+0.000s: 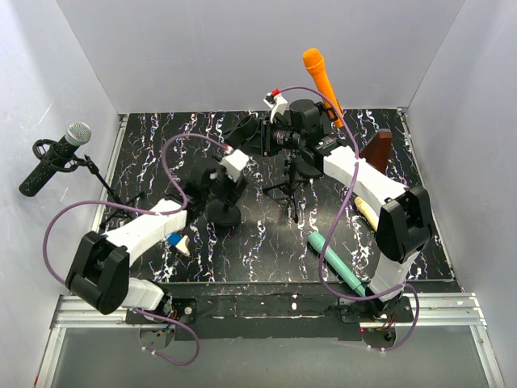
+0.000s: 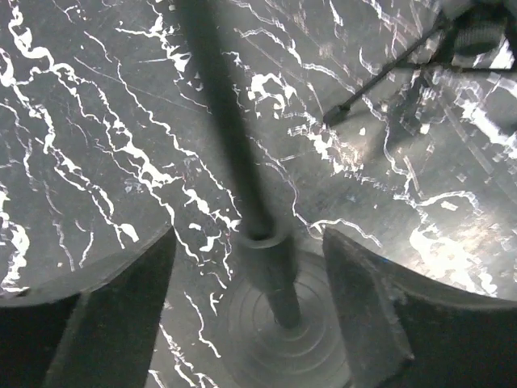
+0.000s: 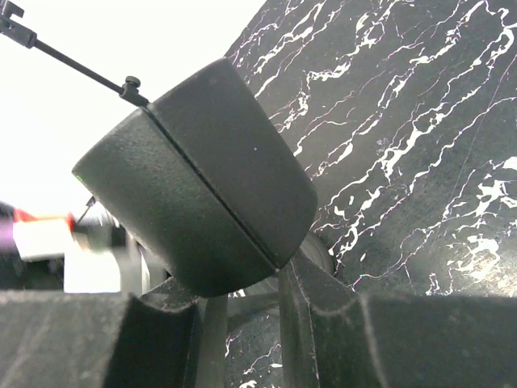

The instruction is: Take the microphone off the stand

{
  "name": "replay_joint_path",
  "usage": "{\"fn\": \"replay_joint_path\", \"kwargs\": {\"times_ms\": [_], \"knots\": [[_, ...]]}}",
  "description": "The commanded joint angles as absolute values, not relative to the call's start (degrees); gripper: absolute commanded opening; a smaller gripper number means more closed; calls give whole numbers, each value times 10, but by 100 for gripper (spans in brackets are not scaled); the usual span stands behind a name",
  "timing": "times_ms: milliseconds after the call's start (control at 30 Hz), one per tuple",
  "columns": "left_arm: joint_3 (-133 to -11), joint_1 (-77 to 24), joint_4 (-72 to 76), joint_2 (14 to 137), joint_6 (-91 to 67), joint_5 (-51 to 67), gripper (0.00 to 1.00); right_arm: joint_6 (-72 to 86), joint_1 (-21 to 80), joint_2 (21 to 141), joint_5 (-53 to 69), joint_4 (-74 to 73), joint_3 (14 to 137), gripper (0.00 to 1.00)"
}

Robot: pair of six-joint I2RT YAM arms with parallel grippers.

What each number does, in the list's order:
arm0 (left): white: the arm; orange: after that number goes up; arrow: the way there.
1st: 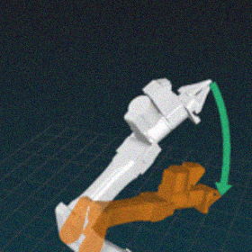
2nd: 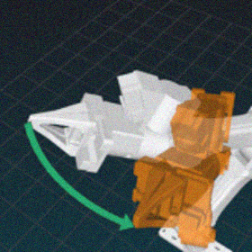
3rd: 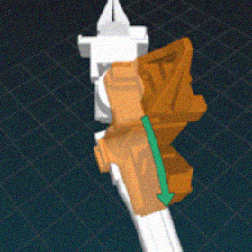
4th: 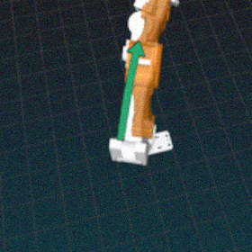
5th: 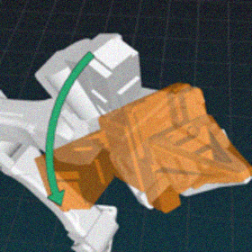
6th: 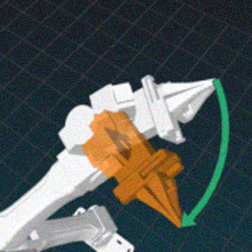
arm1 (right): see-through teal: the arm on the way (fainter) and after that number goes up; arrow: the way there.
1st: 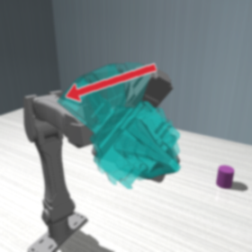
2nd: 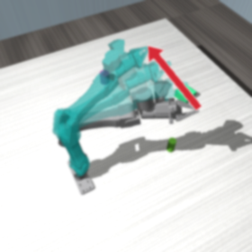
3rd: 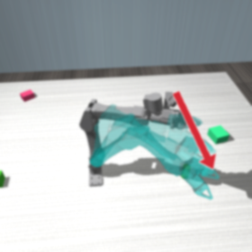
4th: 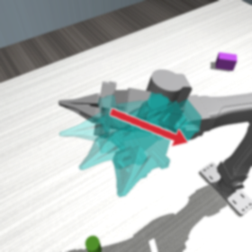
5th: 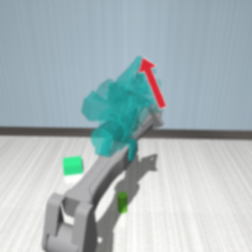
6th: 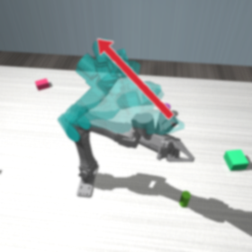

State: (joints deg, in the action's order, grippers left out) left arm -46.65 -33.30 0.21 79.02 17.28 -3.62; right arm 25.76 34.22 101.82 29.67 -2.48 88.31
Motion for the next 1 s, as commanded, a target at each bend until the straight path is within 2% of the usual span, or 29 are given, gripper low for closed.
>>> {"fn": "replay_joint_path", "kwargs": {"times_ms": [0, 133, 200, 267, 333, 467, 533, 633, 767, 833, 967], "knots": [[-518, -226, -89, 730, 107, 225, 79, 251, 342, 1020, 319, -53, 882, 1], [-514, -199, -70, 727, 108, 343, 80, 248, 338, 1027, 358, -40, 878, 1], [-527, -193, -63, 753, 108, 406, 74, 244, 338, 1030, 373, -29, 872, 1], [-549, -193, -80, 803, 144, 483, 64, 241, 338, 1033, 385, -16, 864, 1], [-568, -193, -72, 843, 134, 507, 60, 247, 338, 1034, 388, -11, 860, 1], [-593, -193, -68, 881, 149, 498, 51, 247, 337, 1034, 390, -10, 862, 1], [-596, -193, -76, 882, 172, 475, 54, 247, 336, 1034, 388, -10, 862, 1], [-592, -189, -98, 870, 199, 447, 64, 247, 332, 1032, 388, -10, 861, 1], [-577, -178, -119, 848, 211, 439, 64, 249, 328, 1033, 395, -8, 858, 1], [-568, -175, -121, 840, 211, 431, 60, 250, 326, 1032, 395, -5, 859, 1], [-559, -170, -107, 838, 187, 434, 42, 252, 326, 1034, 396, -5, 860, 1]]}}
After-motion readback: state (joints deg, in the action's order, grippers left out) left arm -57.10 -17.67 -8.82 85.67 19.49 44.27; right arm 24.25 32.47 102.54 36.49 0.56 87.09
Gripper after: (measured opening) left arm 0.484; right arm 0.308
